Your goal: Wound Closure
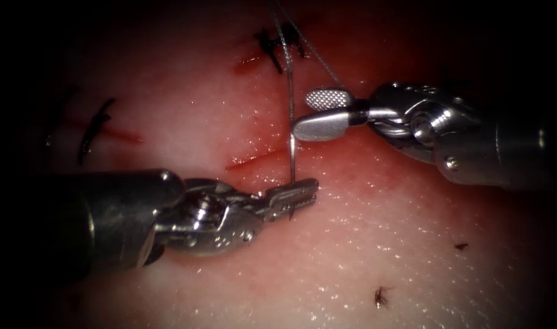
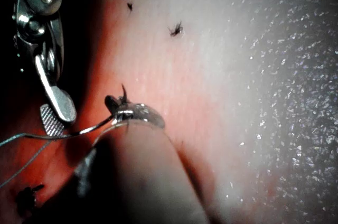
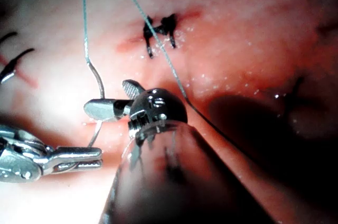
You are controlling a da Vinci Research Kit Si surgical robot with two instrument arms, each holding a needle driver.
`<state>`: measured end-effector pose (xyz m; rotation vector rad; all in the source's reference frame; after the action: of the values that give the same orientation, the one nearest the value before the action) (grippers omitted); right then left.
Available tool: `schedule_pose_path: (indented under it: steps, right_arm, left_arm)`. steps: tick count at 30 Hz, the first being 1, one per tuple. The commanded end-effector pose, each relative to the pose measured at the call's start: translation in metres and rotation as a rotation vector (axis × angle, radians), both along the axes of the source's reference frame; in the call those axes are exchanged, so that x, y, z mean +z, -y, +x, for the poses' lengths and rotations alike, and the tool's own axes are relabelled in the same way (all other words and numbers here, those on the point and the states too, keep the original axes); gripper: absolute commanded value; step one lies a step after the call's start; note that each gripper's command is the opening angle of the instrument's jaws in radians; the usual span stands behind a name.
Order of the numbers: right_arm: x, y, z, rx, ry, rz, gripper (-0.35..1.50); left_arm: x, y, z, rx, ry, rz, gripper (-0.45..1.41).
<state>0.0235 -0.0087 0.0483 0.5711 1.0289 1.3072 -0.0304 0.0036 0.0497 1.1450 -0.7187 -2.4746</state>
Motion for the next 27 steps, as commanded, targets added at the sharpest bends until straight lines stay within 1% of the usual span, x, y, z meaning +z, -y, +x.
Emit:
schedule_pose_path:
  steps: [1, 4, 5, 6, 8, 14, 16, 17, 18, 19, 20, 24, 25, 26, 27]
  right_arm:
    - [0.0006, 0.0004, 0.0009, 0.000, -0.003, 0.005, 0.94]
    - [0.0007, 0.0005, 0.0012, 0.002, 0.001, 0.011, 0.84]
    - [0.0007, 0.0005, 0.0013, 0.000, 0.003, 0.013, 0.84]
    - [0.0007, 0.0005, 0.0015, 0.005, 0.003, 0.024, 0.89]
    - [0.0009, 0.0006, 0.0018, 0.003, -0.002, 0.029, 0.93]
    - [0.0015, 0.0005, 0.0021, 0.009, -0.006, 0.035, 0.91]
    - [0.0019, 0.0003, 0.0021, 0.014, -0.008, 0.036, 0.79]
    - [0.0020, 0.0003, 0.0022, 0.017, -0.009, 0.040, 0.68]
    - [0.0021, 0.0004, 0.0023, 0.023, -0.010, 0.048, 0.39]
    - [0.0024, 0.0005, 0.0026, 0.031, -0.014, 0.067, -0.32]
    - [0.0025, 0.0006, 0.0027, 0.027, -0.016, 0.081, -0.35]
    - [0.0030, 0.0011, 0.0031, -0.005, -0.030, 0.123, -0.35]
    - [0.0032, 0.0007, 0.0028, -0.013, -0.056, 0.123, -0.35]
    - [0.0033, 0.0005, 0.0026, -0.013, -0.070, 0.119, -0.35]
    - [0.0033, 0.0003, 0.0024, -0.011, -0.079, 0.115, -0.35]
  left_arm:
    - [0.0006, 0.0003, -0.0006, 0.002, 0.000, 0.002, -0.45]
    - [0.0008, 0.0002, -0.0006, 0.001, -0.001, 0.001, -0.45]
    - [0.0008, 0.0002, -0.0006, 0.001, -0.001, 0.001, -0.45]
    - [0.0008, 0.0002, -0.0006, 0.001, -0.001, 0.001, -0.45]
    - [0.0008, 0.0003, -0.0007, -0.001, -0.002, 0.001, -0.45]
    - [0.0006, 0.0004, -0.0009, -0.001, -0.001, 0.002, -0.45]
    - [0.0006, 0.0004, -0.0009, 0.000, 0.000, 0.002, -0.45]
    - [0.0005, 0.0004, -0.0010, -0.001, 0.000, 0.002, -0.45]
    - [0.0006, 0.0004, -0.0010, 0.001, 0.002, 0.002, -0.45]
    - [0.0005, 0.0004, -0.0010, 0.002, 0.005, 0.003, -0.45]
    - [0.0005, 0.0004, -0.0010, 0.004, 0.007, 0.003, -0.45]
    - [0.0005, 0.0004, -0.0010, 0.010, 0.011, 0.005, -0.45]
    - [0.0005, 0.0003, -0.0009, 0.015, 0.009, 0.003, 0.26]
    - [0.0005, 0.0002, -0.0009, 0.006, 0.014, 0.018, 0.56]
    - [0.0005, 0.0002, -0.0009, -0.009, 0.023, 0.042, 0.76]
